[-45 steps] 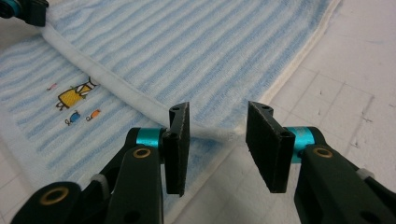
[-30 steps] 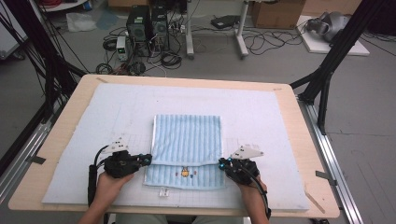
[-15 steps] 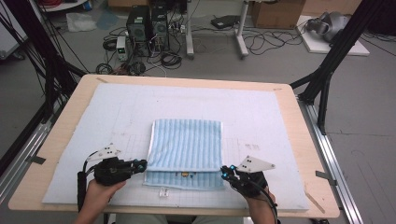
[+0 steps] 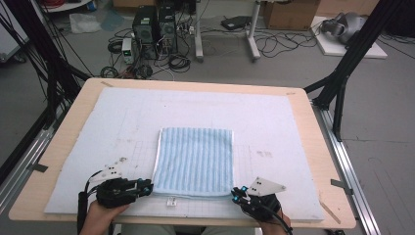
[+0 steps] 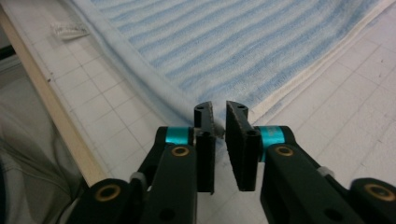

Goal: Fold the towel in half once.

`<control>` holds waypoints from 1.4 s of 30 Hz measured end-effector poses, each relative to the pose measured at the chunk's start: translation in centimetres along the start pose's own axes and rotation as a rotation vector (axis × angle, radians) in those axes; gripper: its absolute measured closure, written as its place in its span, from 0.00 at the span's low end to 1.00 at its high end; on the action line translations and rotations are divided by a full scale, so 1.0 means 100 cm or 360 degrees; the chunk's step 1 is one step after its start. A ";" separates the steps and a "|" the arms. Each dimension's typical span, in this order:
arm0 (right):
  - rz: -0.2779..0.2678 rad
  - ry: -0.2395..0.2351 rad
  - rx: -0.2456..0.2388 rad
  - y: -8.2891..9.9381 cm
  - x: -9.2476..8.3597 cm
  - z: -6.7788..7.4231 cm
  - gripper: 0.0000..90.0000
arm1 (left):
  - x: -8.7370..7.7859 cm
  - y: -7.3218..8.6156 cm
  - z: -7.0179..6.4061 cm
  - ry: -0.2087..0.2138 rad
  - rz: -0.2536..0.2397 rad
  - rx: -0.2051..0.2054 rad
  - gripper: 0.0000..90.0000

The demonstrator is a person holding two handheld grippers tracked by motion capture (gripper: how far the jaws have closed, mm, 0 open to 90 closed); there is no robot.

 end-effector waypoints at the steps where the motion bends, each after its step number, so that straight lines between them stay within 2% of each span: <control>1: -0.0021 0.0015 0.0022 -0.001 0.000 -0.002 0.80 | -0.001 -0.001 0.001 -0.0013 -0.0014 -0.0001 0.70; 3: -0.0045 0.0025 0.0054 -0.003 -0.001 -0.005 0.75 | -0.002 -0.007 0.006 -0.0061 -0.0053 -0.0005 0.64; 4: -0.0068 0.0038 0.0056 -0.006 -0.001 -0.007 0.73 | -0.002 -0.010 0.008 -0.0068 -0.0064 0.0000 0.65; 8: -0.0094 0.0076 0.0077 -0.018 0.008 -0.015 0.75 | 0.002 -0.025 0.020 -0.0103 -0.0111 -0.0002 0.65; 10: -0.0051 0.0054 0.0094 -0.022 0.020 -0.018 0.77 | 0.004 -0.032 0.024 -0.0105 -0.0129 -0.0010 0.65; 12: -0.0018 0.0018 0.0089 -0.025 0.032 -0.018 0.77 | 0.007 -0.038 0.027 -0.0120 -0.0146 0.0011 0.65; 17: 0.0116 -0.0004 0.0036 -0.022 0.049 -0.015 0.81 | 0.016 -0.048 0.033 -0.0131 -0.0149 0.0021 0.65; 20: 0.0138 -0.0018 0.0020 -0.019 0.046 -0.015 0.83 | 0.021 -0.050 0.036 -0.0132 -0.0145 0.0022 0.65; 23: 0.0169 0.0011 -0.0019 -0.016 0.040 -0.016 0.85 | 0.026 -0.048 0.038 -0.0146 -0.0140 0.0017 0.65; 26: 0.0134 0.0016 -0.0003 -0.015 0.035 -0.017 0.79 | 0.028 -0.047 0.038 -0.0145 -0.0138 0.0013 0.64; 28: 0.0025 -0.0082 0.0027 -0.014 0.030 -0.016 0.79 | 0.028 -0.047 0.038 -0.0147 -0.0138 0.0018 0.64; 30: -0.0010 -0.0153 -0.0002 -0.014 0.026 -0.011 0.79 | 0.027 -0.047 0.039 -0.0152 -0.0147 0.0013 0.63; 33: 0.0020 -0.0230 -0.0033 -0.011 0.026 -0.004 0.77 | 0.025 -0.047 0.040 -0.0160 -0.0154 0.0008 0.63; 35: 0.0065 -0.0200 -0.0035 -0.007 0.030 -0.003 0.78 | 0.025 -0.046 0.040 -0.0161 -0.0150 0.0008 0.63; 36: 0.0081 -0.0193 -0.0026 -0.006 0.032 -0.004 0.79 | 0.026 -0.045 0.040 -0.0161 -0.0153 0.0004 0.63; 38: 0.0073 -0.0216 -0.0005 -0.006 0.033 -0.004 0.89 | 0.026 -0.044 0.041 -0.0162 -0.0151 0.0000 0.63; 40: 0.0081 -0.0228 -0.0034 -0.007 0.034 -0.003 0.97 | 0.026 -0.043 0.041 -0.0164 -0.0149 -0.0006 0.63; 42: 0.0101 -0.0226 -0.0058 -0.009 0.033 -0.002 0.99 | 0.026 -0.043 0.042 -0.0164 -0.0146 -0.0005 0.63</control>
Point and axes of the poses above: each handheld gripper's, and its own axes: x roughly forward along the jaws, y roughly out of its underside, z roughly to its left, the point moved 1 cm from there along x, roughly forward along the jaws, and after that the axes turned 4 degrees about -z, right-handed, at the moved point
